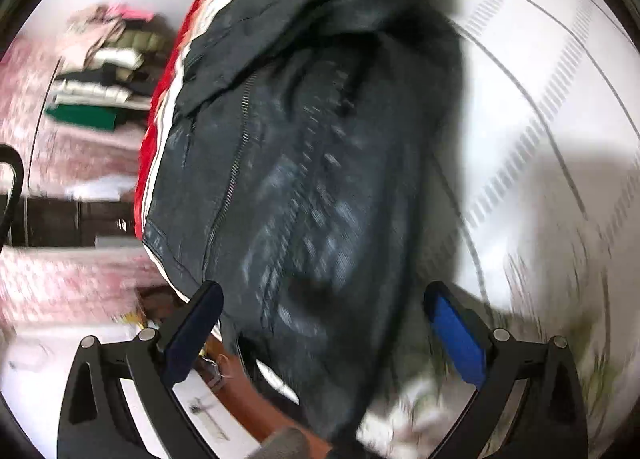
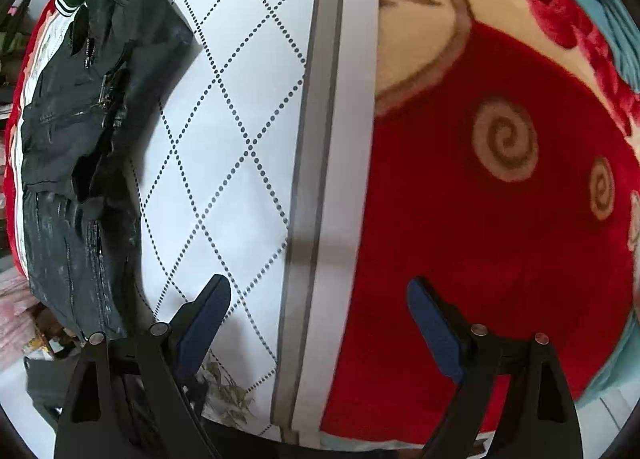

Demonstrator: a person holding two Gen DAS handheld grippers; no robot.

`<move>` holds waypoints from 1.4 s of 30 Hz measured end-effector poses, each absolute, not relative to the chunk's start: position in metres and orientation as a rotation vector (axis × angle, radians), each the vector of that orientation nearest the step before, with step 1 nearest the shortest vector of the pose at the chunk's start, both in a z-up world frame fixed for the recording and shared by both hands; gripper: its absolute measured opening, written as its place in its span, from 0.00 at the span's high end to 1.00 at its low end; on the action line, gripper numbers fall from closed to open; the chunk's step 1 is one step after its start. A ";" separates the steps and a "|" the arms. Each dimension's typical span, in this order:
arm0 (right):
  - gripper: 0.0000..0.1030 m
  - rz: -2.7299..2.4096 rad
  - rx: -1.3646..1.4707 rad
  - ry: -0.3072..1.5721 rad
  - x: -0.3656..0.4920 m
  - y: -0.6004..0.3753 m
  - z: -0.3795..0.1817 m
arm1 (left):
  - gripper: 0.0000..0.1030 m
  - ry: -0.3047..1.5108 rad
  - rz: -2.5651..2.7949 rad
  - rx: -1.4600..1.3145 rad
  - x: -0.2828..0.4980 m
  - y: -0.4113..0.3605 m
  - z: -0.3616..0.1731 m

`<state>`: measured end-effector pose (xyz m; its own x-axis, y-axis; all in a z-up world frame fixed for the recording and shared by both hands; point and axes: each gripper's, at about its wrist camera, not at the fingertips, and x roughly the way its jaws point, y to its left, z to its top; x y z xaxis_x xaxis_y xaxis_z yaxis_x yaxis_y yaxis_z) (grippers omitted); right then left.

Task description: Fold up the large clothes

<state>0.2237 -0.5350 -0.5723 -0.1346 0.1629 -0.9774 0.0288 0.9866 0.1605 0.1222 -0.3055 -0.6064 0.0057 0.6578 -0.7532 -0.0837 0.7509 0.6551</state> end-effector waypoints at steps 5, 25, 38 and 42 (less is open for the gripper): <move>0.11 0.200 0.236 1.689 0.241 -0.519 -0.583 | 0.00 1.437 0.711 0.427 0.136 -0.273 -0.606; 0.46 0.554 0.955 1.495 0.313 -0.440 -0.633 | 0.76 1.370 0.608 0.158 0.136 -0.244 -0.568; 0.80 0.469 0.693 1.455 0.315 -0.373 -0.485 | 0.78 1.336 0.327 -0.049 0.131 -0.169 -0.478; 0.80 0.468 0.534 1.463 0.329 -0.305 -0.428 | 0.78 1.351 0.251 -0.193 0.137 -0.110 -0.453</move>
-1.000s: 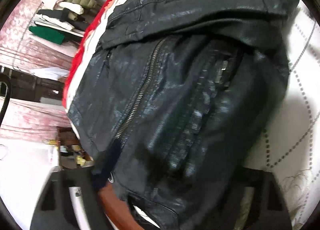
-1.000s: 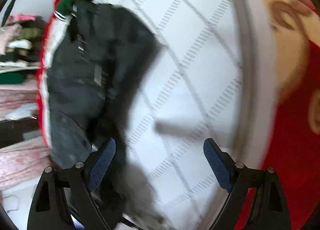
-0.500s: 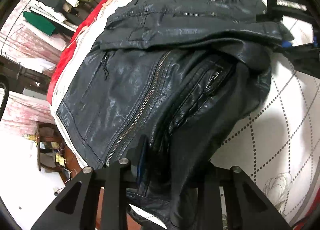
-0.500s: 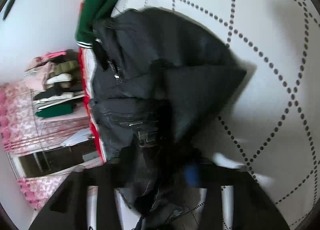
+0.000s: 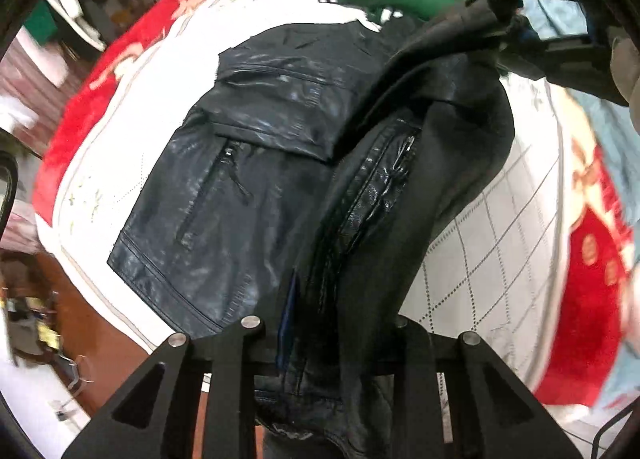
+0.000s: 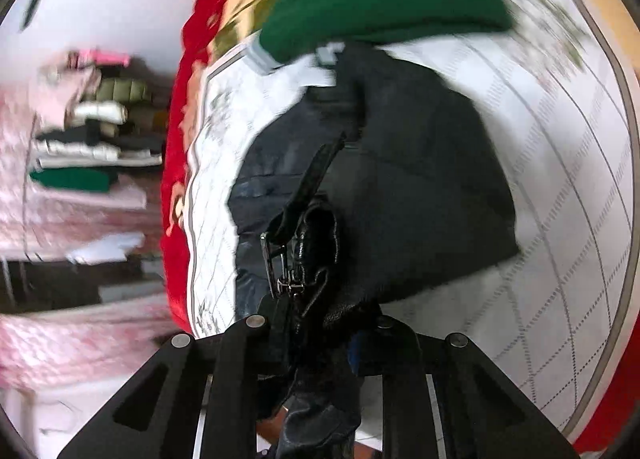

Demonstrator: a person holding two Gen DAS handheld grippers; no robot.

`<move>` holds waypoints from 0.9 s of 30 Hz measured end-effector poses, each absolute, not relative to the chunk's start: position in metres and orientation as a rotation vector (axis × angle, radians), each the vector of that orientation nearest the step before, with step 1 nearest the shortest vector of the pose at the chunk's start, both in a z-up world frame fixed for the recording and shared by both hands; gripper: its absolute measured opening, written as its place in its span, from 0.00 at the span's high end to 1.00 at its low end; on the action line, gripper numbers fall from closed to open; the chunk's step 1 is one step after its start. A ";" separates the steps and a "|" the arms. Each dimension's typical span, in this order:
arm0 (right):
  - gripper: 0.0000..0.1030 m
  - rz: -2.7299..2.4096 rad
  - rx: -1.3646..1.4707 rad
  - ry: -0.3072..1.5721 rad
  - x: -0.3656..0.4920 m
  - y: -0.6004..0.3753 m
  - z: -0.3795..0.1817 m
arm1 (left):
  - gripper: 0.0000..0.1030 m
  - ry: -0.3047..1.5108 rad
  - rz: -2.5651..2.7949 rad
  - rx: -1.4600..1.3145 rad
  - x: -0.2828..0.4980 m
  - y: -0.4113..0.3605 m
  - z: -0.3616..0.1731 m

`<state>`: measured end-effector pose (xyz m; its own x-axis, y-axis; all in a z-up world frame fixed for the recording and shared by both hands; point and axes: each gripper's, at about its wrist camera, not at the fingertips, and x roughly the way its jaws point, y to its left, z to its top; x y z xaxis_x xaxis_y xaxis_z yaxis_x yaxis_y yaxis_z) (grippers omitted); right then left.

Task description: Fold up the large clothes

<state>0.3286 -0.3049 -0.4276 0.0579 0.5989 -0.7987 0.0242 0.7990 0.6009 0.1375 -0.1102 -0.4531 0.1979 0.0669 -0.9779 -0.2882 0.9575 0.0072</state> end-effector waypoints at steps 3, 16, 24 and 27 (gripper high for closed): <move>0.80 0.463 0.426 1.478 0.341 -0.236 -0.403 | 0.76 1.352 0.222 -0.279 0.143 -0.058 -0.447; 0.62 0.403 0.079 1.635 0.372 -0.024 -0.487 | 0.47 1.329 0.241 -0.579 0.139 0.115 -0.514; 0.45 0.593 0.498 1.598 0.384 -0.068 -0.481 | 0.15 1.307 0.306 -0.549 0.151 0.124 -0.517; 0.42 0.366 0.447 1.470 0.391 -0.144 -0.468 | 0.14 1.334 0.394 -0.436 0.168 0.119 -0.534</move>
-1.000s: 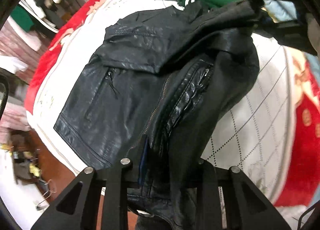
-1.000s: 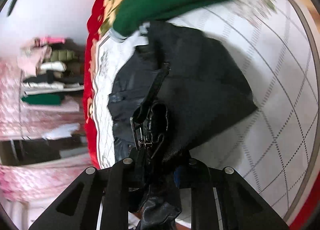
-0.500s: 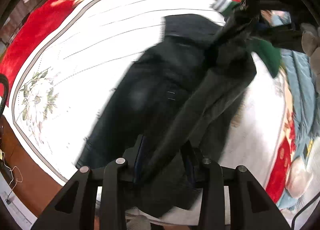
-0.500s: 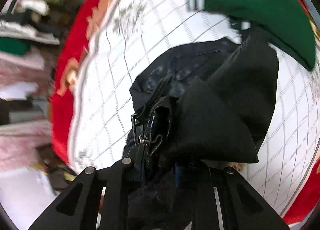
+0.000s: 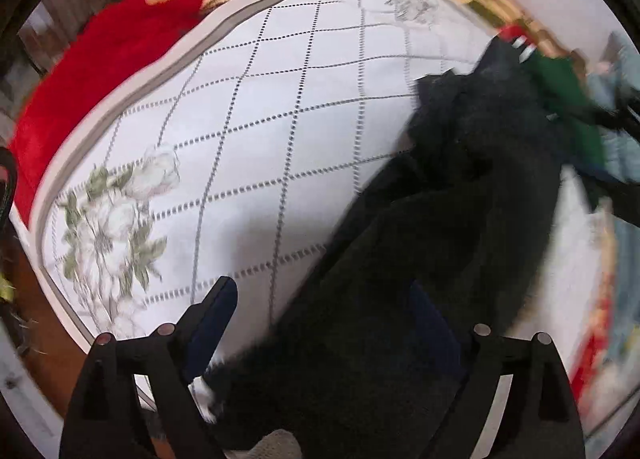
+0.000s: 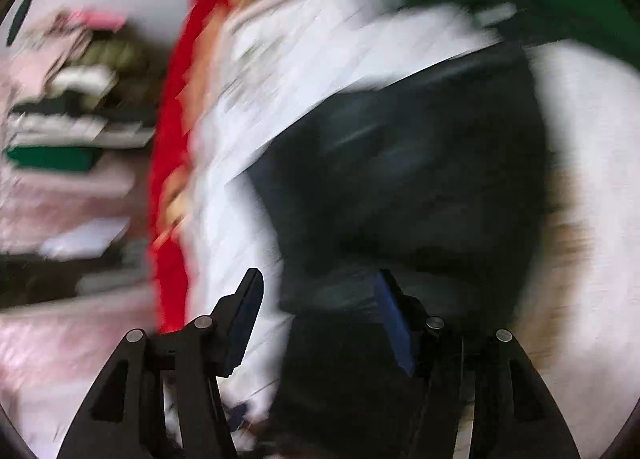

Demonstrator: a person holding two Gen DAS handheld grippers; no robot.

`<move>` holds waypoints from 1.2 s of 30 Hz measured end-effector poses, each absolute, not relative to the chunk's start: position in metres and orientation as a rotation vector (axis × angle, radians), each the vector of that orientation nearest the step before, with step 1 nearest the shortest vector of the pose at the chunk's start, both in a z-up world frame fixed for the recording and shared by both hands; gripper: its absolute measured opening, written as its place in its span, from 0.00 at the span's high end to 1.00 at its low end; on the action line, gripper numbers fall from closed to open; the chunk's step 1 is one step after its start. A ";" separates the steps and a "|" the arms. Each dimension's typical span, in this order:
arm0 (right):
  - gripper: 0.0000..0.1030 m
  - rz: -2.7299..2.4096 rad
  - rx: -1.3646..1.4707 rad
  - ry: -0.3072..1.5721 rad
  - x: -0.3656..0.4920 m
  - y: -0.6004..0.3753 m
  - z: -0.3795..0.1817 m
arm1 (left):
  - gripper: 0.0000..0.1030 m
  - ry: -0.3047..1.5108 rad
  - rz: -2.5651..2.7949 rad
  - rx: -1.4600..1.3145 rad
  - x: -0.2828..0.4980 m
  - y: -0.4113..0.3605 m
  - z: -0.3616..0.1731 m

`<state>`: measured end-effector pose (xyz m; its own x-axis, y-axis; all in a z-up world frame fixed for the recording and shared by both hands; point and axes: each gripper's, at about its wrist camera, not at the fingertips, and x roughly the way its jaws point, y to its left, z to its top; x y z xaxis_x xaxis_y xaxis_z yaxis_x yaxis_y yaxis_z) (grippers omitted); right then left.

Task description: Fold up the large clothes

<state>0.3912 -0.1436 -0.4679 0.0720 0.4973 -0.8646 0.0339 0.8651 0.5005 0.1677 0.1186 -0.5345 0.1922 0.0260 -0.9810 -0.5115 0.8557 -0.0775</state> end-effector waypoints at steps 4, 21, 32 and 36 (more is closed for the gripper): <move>0.42 0.146 0.458 1.460 0.405 -0.221 -0.498 | 0.12 1.431 0.473 -0.414 0.170 0.125 -0.582; 0.85 -0.017 0.756 1.363 0.309 -0.340 -0.513 | 0.08 1.469 0.406 -0.283 0.167 0.082 -0.529; 0.64 -0.242 0.826 1.603 0.157 -0.465 -0.520 | 0.08 1.455 0.196 -0.122 0.178 -0.045 -0.506; 0.64 -0.164 0.713 1.591 0.152 -0.465 -0.471 | 0.08 1.419 0.164 -0.107 0.202 -0.064 -0.511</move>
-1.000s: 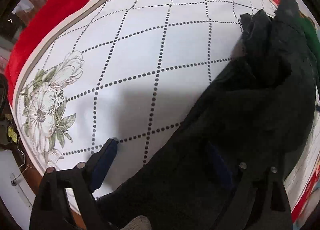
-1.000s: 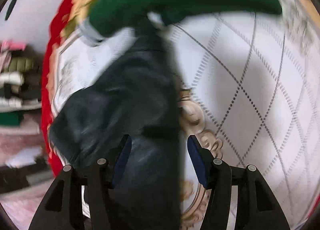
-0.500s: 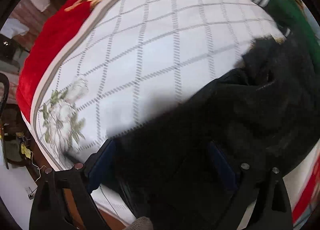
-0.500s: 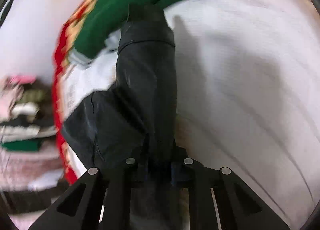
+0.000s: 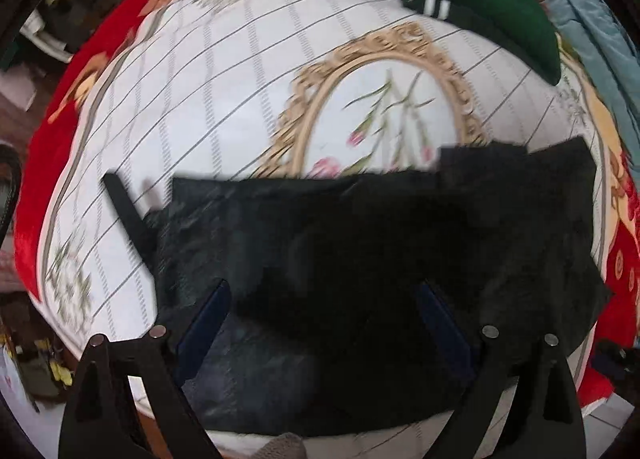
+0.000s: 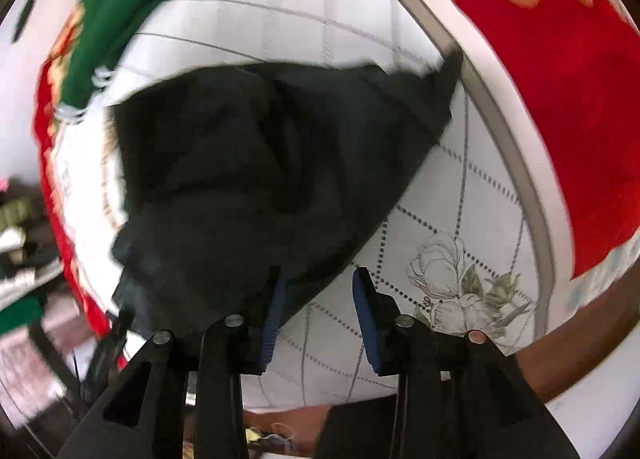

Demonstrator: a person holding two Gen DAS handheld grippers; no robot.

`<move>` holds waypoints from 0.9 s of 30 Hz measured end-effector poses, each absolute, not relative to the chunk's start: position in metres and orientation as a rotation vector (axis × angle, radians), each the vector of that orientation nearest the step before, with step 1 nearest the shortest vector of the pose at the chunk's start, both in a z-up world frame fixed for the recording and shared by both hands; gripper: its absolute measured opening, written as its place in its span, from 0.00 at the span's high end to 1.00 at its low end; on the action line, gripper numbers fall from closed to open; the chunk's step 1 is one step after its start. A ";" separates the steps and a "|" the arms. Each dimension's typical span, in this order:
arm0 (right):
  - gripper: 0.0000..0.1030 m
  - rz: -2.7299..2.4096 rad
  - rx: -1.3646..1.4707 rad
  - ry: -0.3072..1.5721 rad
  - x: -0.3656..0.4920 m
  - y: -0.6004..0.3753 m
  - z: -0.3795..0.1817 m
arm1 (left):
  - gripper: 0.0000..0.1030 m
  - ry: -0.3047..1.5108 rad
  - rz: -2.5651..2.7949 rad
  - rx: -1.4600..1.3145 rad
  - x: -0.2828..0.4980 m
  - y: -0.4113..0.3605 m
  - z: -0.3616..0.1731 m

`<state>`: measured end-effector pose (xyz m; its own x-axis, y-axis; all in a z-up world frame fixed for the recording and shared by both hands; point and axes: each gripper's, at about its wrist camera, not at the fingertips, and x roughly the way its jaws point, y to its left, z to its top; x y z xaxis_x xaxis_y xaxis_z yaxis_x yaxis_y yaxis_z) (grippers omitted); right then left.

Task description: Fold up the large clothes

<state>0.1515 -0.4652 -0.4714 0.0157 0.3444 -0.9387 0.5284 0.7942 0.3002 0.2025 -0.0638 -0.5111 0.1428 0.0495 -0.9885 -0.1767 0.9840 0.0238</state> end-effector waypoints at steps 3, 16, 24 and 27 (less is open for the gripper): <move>0.64 0.028 0.614 1.549 0.188 -0.437 -0.456 | 0.08 1.403 0.199 -0.051 0.241 -0.083 -0.529; 0.73 0.037 0.479 1.608 0.347 -0.386 -0.557 | 0.00 1.464 0.280 -0.177 0.262 -0.043 -0.563; 0.70 0.249 0.409 1.533 0.313 -0.361 -0.468 | 0.00 1.372 0.410 -0.177 0.216 0.001 -0.506; 0.70 0.403 0.354 1.619 0.303 -0.318 -0.481 | 0.00 1.355 0.487 -0.165 0.199 0.010 -0.499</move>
<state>0.3033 -0.3184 -0.4806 -0.0853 0.4574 -0.8852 -0.0104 0.8879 0.4598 0.1985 0.0102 -0.4988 0.1326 0.2402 -0.9616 -0.4271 0.8893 0.1632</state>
